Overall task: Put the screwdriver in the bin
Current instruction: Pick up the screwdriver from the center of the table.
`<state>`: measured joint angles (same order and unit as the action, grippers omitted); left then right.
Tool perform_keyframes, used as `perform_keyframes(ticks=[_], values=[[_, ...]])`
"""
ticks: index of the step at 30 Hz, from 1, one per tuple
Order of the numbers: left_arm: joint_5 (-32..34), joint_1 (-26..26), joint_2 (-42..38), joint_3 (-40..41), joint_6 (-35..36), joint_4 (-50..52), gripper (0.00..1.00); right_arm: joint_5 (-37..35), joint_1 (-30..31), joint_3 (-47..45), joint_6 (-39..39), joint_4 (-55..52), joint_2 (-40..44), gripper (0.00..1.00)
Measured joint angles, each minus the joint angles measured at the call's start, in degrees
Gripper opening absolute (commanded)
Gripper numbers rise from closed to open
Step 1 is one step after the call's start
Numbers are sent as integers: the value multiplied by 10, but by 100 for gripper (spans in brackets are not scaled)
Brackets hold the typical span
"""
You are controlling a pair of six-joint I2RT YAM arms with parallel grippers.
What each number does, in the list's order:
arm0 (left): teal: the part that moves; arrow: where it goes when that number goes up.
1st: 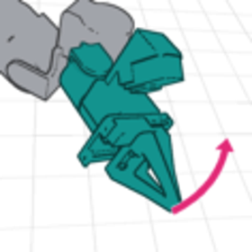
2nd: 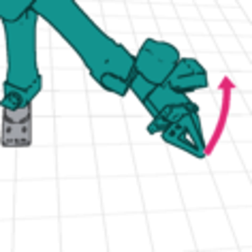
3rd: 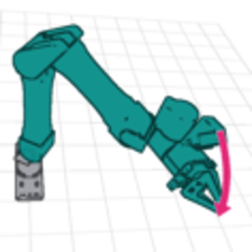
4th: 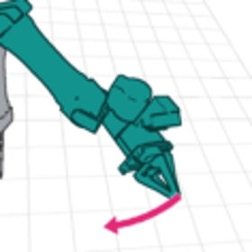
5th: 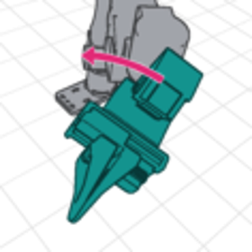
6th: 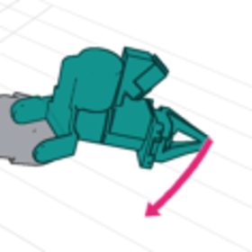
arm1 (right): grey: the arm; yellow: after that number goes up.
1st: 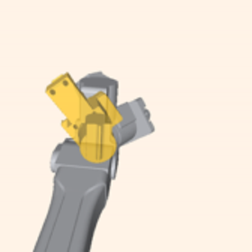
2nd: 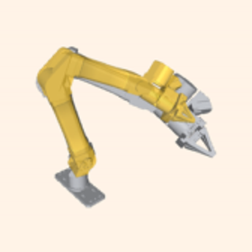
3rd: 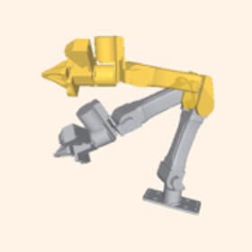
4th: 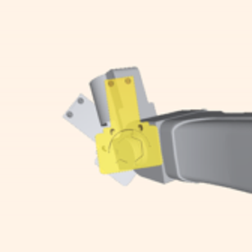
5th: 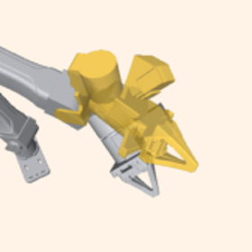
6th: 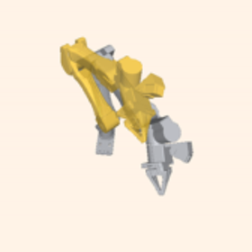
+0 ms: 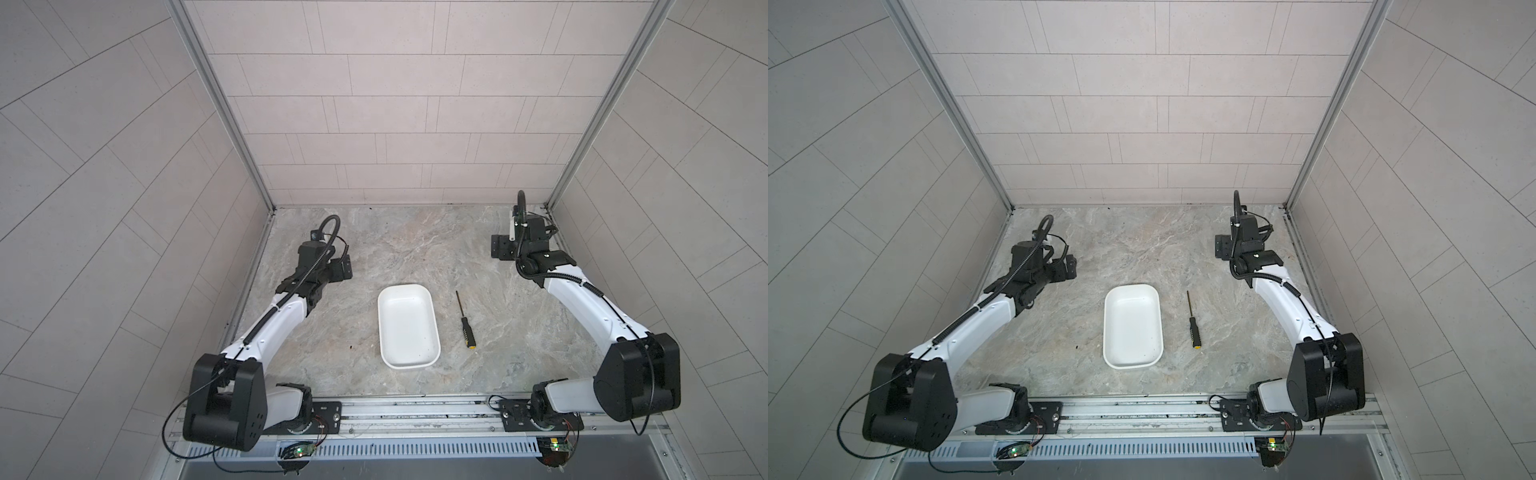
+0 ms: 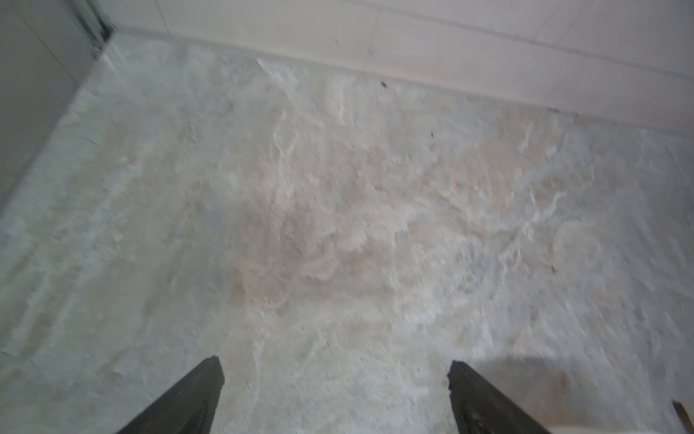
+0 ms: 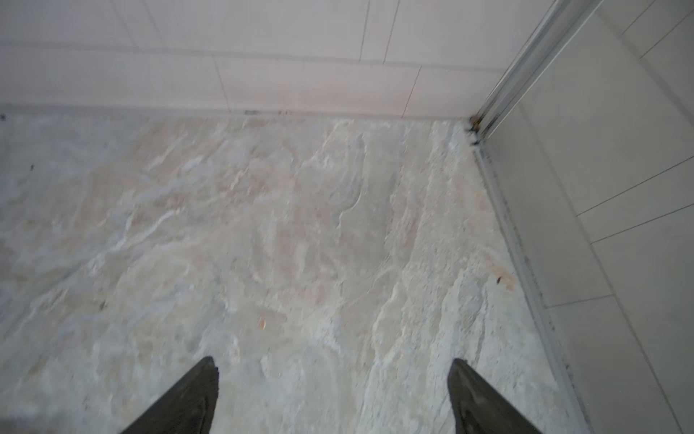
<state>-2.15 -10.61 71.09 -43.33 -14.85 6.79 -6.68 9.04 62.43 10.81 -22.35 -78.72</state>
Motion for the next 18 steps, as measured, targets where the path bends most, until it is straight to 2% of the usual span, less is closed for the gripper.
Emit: perform_keyframes(ticks=[4, 8, 14, 18], values=[[-8, -40, -80, 53, -24, 39, 100, 30, 56, -17, 30, -108, 8, 90], [-15, -60, -176, 103, -60, 64, 100, 58, 90, -52, 69, -173, 54, 89], [-21, -75, -303, 145, -101, 122, 100, 97, 122, -132, 125, -203, 133, 84], [-28, -82, -351, 154, -126, 158, 100, 117, 161, -189, 158, -201, 143, 82]])
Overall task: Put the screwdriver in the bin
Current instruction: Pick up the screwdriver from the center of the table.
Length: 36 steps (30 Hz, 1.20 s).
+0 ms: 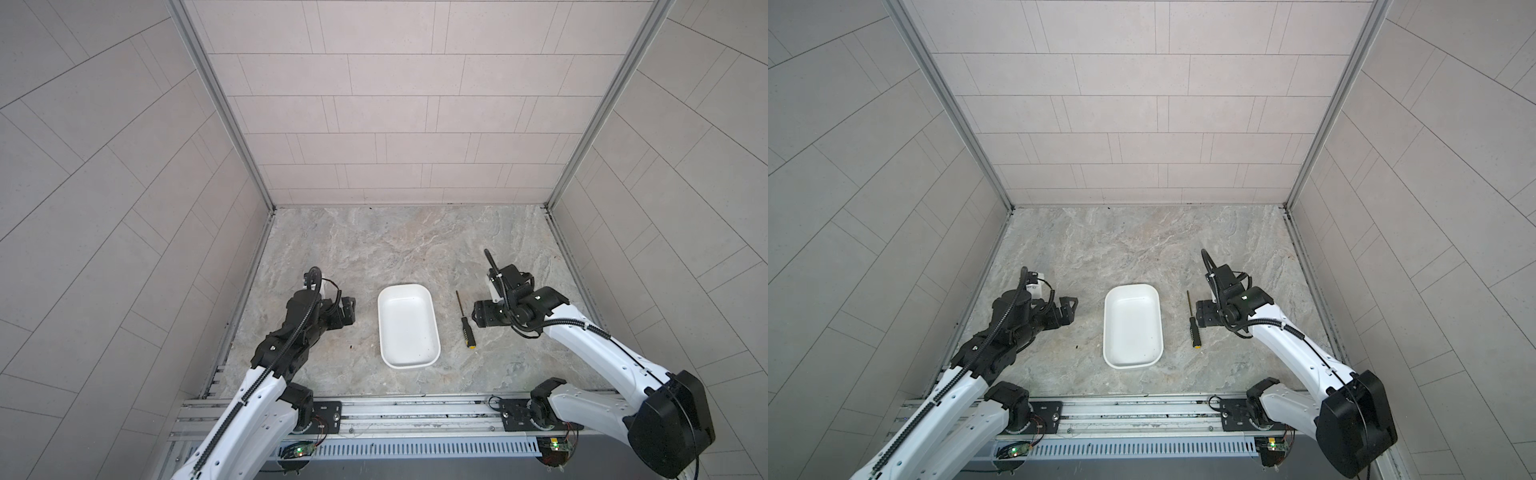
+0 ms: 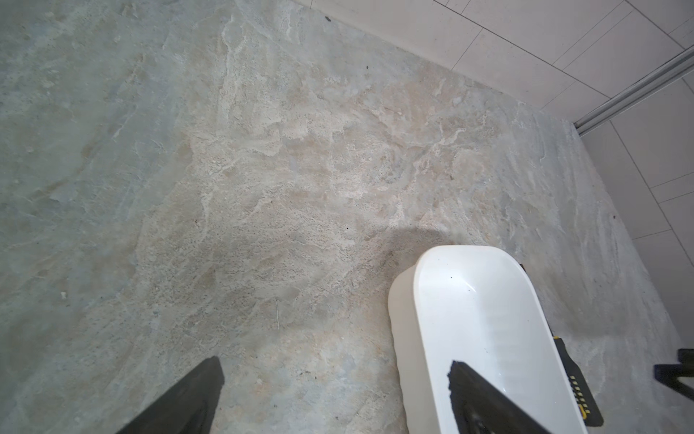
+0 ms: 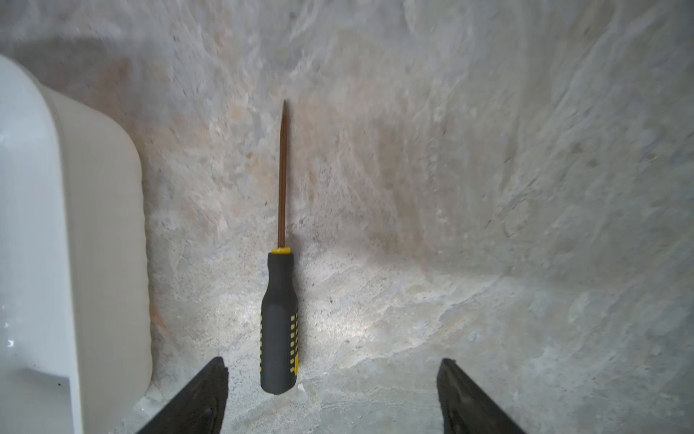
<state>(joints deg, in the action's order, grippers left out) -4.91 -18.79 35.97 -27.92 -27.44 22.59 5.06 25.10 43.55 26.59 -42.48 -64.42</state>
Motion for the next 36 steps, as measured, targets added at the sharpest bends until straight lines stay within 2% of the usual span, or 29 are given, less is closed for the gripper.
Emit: perform_keyframes(ticks=[6, 14, 21, 36], values=[[-8, -4, -28, 11, -16, 41, 100, 1, 52, -38, 31, 23, -23, 79], [-28, -13, -37, 49, -15, 49, 100, 14, 64, -52, 39, 60, -53, 68], [-30, -13, -50, 52, -13, 47, 100, 23, 68, -54, 37, 89, -90, 63], [-31, -13, -51, 62, 3, 37, 100, 24, 69, -56, 33, 135, -146, 41]])
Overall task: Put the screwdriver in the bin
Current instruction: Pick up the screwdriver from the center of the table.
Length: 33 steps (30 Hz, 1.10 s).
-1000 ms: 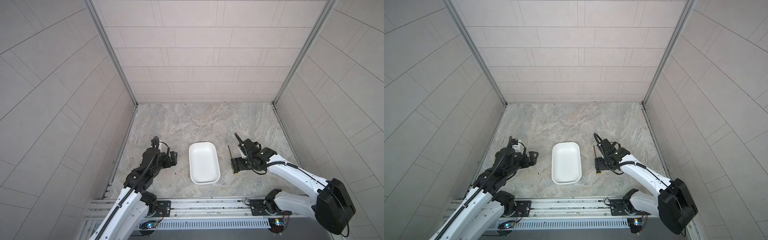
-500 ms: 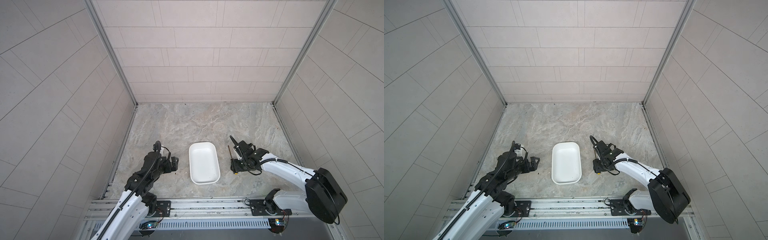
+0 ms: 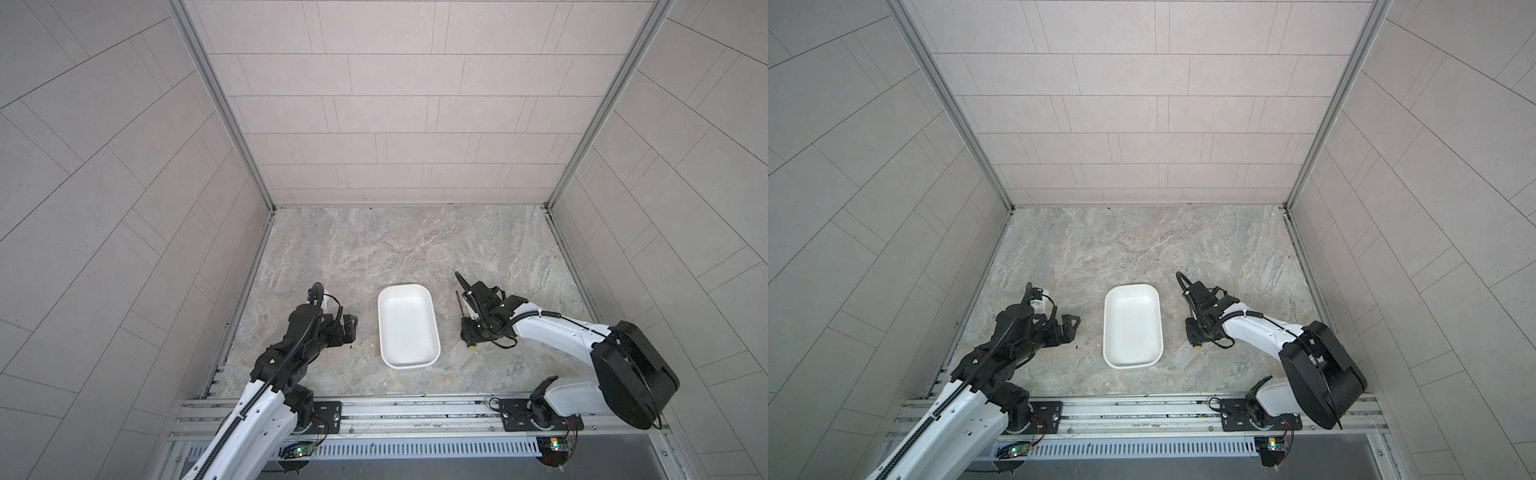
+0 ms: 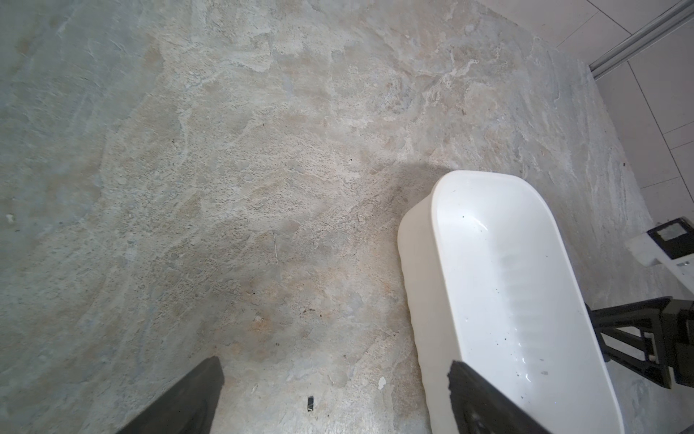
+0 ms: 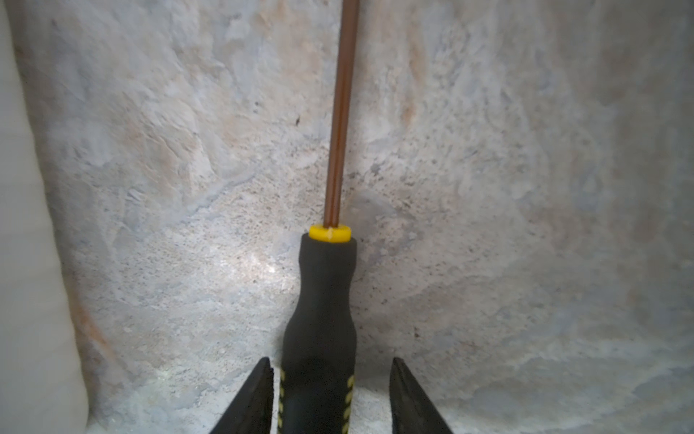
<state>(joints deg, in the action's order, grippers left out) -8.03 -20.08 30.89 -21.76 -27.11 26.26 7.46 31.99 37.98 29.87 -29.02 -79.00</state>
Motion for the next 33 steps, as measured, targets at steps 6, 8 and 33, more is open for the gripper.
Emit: perform_keyframes(ticks=[6, 8, 33], values=[[-10, 0, 0, 0, 4, -3, 100, -2, 2, 0, -1, 7, -4, 22], [-13, 0, 0, 1, 7, -4, 100, -2, 2, 0, -3, 6, -4, 12], [-72, 0, 10, 7, 26, -25, 100, 86, 37, 86, 64, -68, 232, 0]])
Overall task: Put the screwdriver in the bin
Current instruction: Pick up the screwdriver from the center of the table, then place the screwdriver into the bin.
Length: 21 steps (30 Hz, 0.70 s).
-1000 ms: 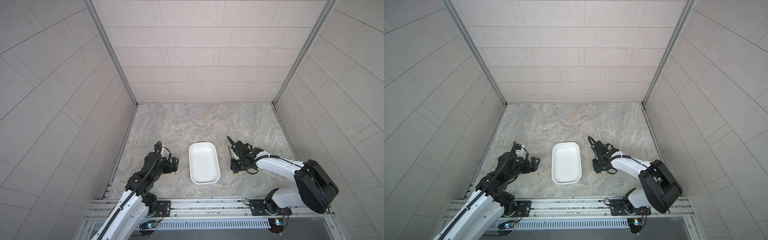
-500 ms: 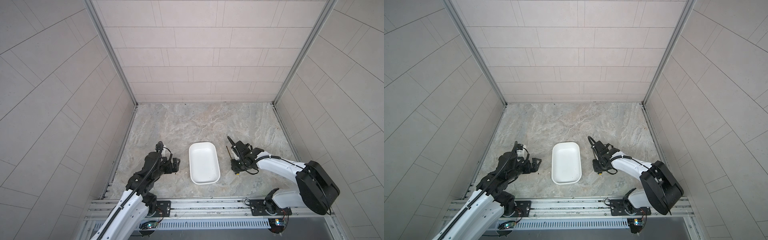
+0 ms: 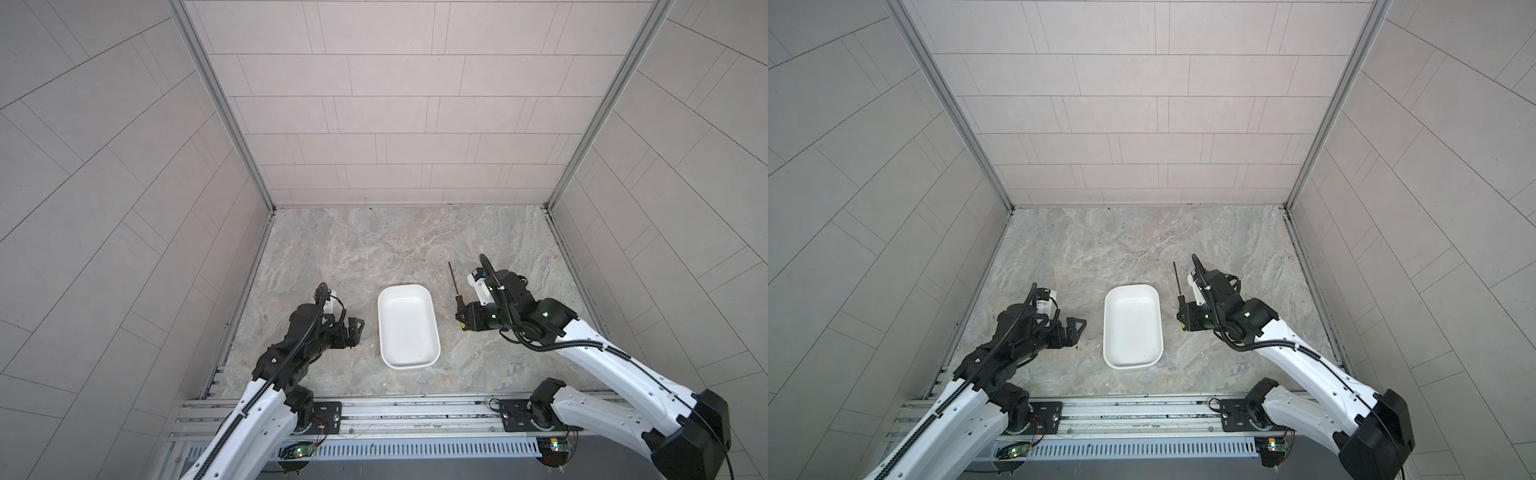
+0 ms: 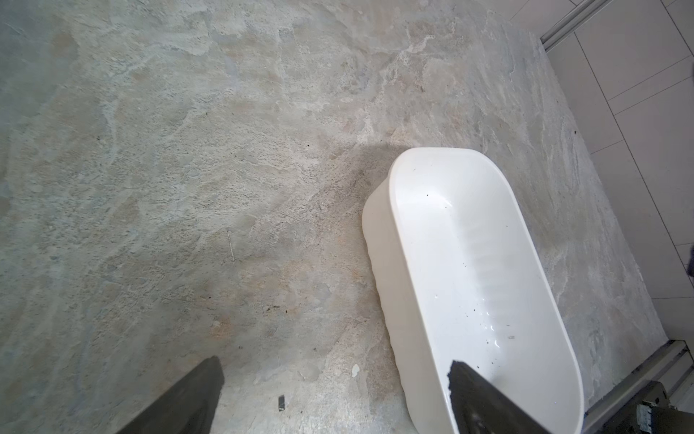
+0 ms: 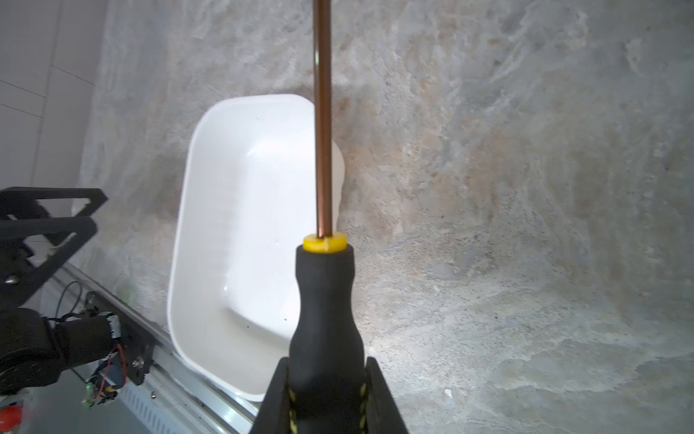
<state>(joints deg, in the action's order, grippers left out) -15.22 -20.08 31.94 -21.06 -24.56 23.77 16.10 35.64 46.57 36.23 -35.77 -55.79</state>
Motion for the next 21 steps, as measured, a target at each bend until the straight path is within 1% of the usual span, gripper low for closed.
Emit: perform_keyframes(ticks=[2, 5, 11, 15, 21], values=[[0, 0, 1, 0, 0, 0, 100, -2, 28, 7, 16, 0, 6, 0], [0, 0, 3, 0, 0, 0, 100, -10, 74, 16, 38, 4, -10, 0], [0, 0, 5, 0, 0, 0, 100, -38, 152, 45, 75, 17, -108, 0], [0, 0, 5, 0, 0, 0, 100, -56, 183, 56, 94, 26, -170, 0], [0, 0, 8, 0, 0, -2, 100, -81, 195, 75, 112, 24, -231, 0]])
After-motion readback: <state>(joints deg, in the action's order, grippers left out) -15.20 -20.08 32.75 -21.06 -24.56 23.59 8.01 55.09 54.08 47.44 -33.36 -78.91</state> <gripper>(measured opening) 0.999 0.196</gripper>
